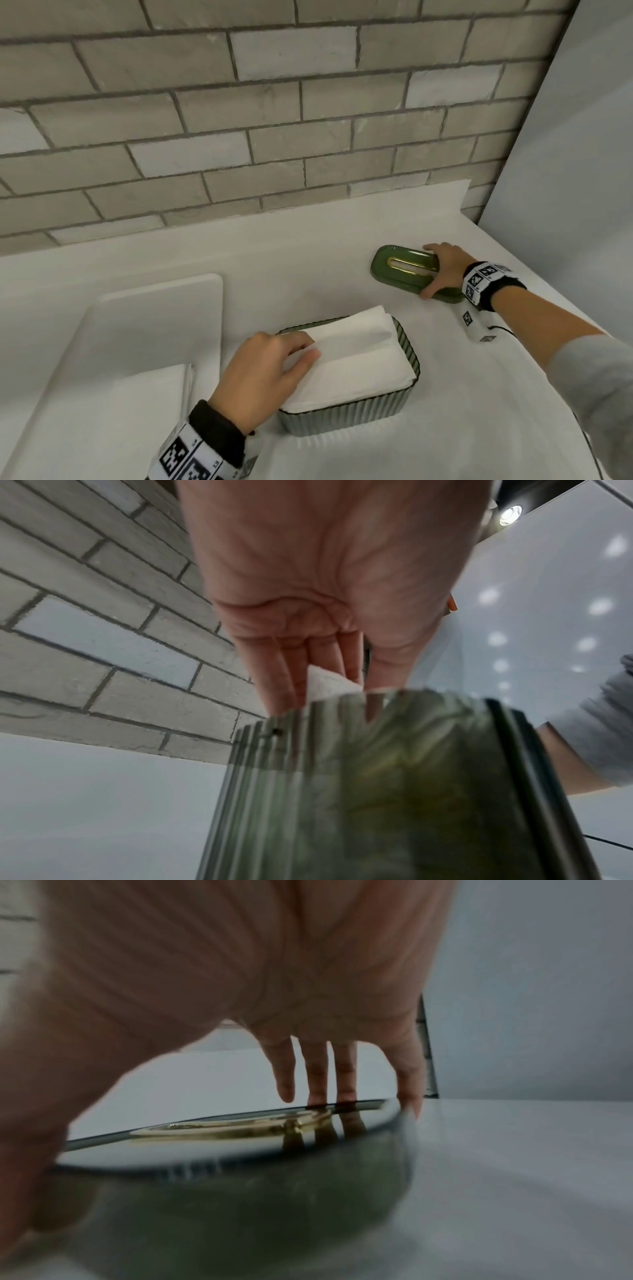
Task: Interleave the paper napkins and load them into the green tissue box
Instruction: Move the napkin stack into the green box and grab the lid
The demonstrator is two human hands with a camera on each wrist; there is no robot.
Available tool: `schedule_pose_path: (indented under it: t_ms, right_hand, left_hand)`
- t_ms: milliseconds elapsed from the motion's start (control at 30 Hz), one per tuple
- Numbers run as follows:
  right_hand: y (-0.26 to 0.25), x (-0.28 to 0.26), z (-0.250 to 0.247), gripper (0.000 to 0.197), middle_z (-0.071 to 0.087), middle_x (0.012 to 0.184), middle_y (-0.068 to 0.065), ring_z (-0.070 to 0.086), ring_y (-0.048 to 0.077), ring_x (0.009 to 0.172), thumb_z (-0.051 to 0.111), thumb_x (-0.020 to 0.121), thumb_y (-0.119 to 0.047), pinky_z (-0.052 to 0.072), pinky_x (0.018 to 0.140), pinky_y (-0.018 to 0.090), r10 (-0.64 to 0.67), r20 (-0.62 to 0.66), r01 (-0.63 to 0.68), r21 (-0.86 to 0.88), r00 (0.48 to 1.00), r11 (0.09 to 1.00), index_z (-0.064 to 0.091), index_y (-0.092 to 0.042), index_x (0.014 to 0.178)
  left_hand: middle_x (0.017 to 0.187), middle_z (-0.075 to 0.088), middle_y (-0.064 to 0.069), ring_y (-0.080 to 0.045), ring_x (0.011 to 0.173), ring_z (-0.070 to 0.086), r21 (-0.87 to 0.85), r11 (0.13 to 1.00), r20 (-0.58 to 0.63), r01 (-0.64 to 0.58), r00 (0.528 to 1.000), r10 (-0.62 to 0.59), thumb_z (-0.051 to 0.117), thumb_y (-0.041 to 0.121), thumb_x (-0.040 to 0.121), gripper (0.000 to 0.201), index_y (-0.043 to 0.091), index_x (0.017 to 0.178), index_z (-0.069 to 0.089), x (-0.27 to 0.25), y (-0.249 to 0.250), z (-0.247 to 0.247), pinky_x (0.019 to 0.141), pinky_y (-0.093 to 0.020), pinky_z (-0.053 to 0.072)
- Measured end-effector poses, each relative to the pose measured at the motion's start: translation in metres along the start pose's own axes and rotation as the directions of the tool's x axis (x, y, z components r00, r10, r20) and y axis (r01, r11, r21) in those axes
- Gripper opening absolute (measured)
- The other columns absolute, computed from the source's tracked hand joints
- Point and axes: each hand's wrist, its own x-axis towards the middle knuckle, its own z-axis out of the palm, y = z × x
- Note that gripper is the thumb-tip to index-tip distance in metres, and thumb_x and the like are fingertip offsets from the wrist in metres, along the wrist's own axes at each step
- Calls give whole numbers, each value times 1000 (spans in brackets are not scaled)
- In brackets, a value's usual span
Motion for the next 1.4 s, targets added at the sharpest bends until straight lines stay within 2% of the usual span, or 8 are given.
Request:
schedule_pose_path:
  t_ms: [167,300,433,767,900,1067,1233,1400]
  right_hand:
    - [-47,-69,-18,109,48,129,-4,44,16,127,90,41,-43,38,98,23,-283,-86,294,390,955,873,41,-35,139]
    - [-92,-153,-39,104,52,134,-10,43,3,129,90,43,-31,42,95,12,-615,-88,549,562,784,619,46,-29,137]
    - [-104,-188,-34,101,51,132,-6,51,17,125,93,43,-26,44,103,30,-689,-55,606,531,722,593,48,-28,134]
    - [-110,-187,-11,98,46,128,-12,50,11,120,94,45,-33,45,102,35,-665,-86,632,420,742,651,47,-36,131]
    - [-115,-185,-5,96,44,128,-15,47,7,120,94,47,-37,43,102,34,-669,-92,651,361,738,668,46,-40,130]
    - [-119,-180,6,98,36,128,-19,38,0,121,92,48,-41,40,103,26,-656,-41,644,247,753,724,41,-43,132]
    - [-125,-174,19,99,34,128,-22,34,1,124,89,48,-49,37,106,27,-655,4,643,188,756,743,39,-43,134]
    - [-121,-173,28,90,33,131,-24,31,-2,126,91,50,-47,28,108,18,-652,16,635,213,758,743,45,-46,128]
  left_hand:
    - [70,68,9,-9,70,65,32,999,-30,5,1000,-4,35,65,87,46,32,90,68,0,1,1,71,-34,51]
    - [64,66,7,-11,65,62,71,997,-50,-14,999,18,39,63,88,44,31,89,69,1,2,1,64,-29,50]
    - [61,62,1,-17,61,59,142,989,-10,-27,1000,28,30,59,84,58,15,82,68,1,-4,4,57,-36,47]
    - [69,67,7,-16,65,60,120,992,-34,-42,998,46,45,54,89,35,30,89,70,-3,-5,3,61,-36,51]
    - [83,76,13,-8,80,71,-294,955,-59,45,996,-65,75,43,84,13,32,90,77,-3,-5,0,72,-26,56]
    - [99,78,-10,-22,94,74,-719,679,-30,146,970,-239,97,37,45,65,12,102,77,-11,-35,-28,82,-23,59]
    - [92,78,-13,-32,88,72,-727,649,-115,225,892,-438,75,-4,78,21,2,98,76,-22,-51,-25,75,-17,58]
    - [93,73,-20,-22,73,69,-784,548,-22,293,868,-496,71,19,83,19,7,96,77,-27,-34,-8,66,-25,60]
